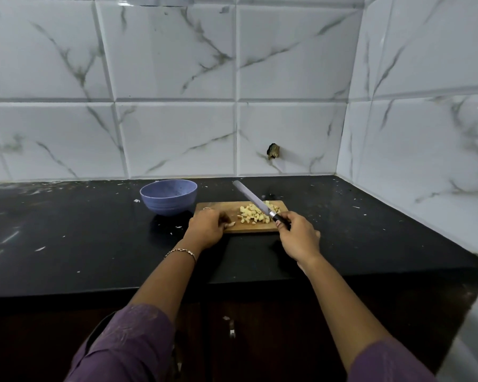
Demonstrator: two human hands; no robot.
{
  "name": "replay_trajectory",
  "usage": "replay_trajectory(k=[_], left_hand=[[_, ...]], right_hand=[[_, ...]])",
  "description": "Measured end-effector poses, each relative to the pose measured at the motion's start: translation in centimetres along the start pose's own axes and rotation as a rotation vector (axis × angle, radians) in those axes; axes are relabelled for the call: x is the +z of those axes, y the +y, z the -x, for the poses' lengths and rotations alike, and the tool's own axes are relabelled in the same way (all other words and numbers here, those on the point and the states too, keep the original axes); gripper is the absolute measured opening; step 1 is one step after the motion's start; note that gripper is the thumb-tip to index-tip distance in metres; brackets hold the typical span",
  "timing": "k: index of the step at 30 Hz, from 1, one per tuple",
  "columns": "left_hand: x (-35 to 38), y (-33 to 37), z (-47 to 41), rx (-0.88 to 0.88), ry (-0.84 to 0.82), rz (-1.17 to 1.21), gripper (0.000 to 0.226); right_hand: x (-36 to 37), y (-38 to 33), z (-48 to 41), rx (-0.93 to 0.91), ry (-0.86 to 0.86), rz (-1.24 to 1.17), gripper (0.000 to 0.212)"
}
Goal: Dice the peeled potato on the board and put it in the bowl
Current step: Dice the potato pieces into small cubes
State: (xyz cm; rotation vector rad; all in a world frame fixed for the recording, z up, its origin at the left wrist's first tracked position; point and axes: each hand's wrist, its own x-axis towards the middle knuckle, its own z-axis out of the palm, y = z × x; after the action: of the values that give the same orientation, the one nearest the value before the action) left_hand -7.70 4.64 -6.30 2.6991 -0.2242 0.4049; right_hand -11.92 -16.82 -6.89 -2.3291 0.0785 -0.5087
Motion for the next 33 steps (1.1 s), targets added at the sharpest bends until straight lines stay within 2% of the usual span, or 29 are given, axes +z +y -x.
replay_trajectory(k=[5, 9, 16, 24, 33], left_hand=[[0.8, -0.2, 1.0, -0.037, 0.090, 0.030, 0.023], [1.2, -0.3, 1.3, -0.042, 0.153, 0.046, 0.021], [1.2, -0.3, 1.8, -0.026, 0.161, -0.011, 0.029], [0.7, 0.0, 2.2, -0.017, 0.211, 0.113, 0.024], [0.7, 0.3, 2.2, 0.036, 0.203, 0.108, 0.030]], right_hand=[[-0.9, 0.7, -0.3, -0.083, -0.019, 0.125, 0.035], [-2.0, 2.1, -0.7, -0.128, -0.042, 0.136, 0.039], [-3.6, 3.8, -0.8, -0.185, -0.069, 0.197, 0.034], [-3.7, 3.9, -0.9, -0.227, -0.099, 0.280, 0.035], [-3.1, 3.4, -2.1, -0.239, -0.098, 0.306, 0.034]])
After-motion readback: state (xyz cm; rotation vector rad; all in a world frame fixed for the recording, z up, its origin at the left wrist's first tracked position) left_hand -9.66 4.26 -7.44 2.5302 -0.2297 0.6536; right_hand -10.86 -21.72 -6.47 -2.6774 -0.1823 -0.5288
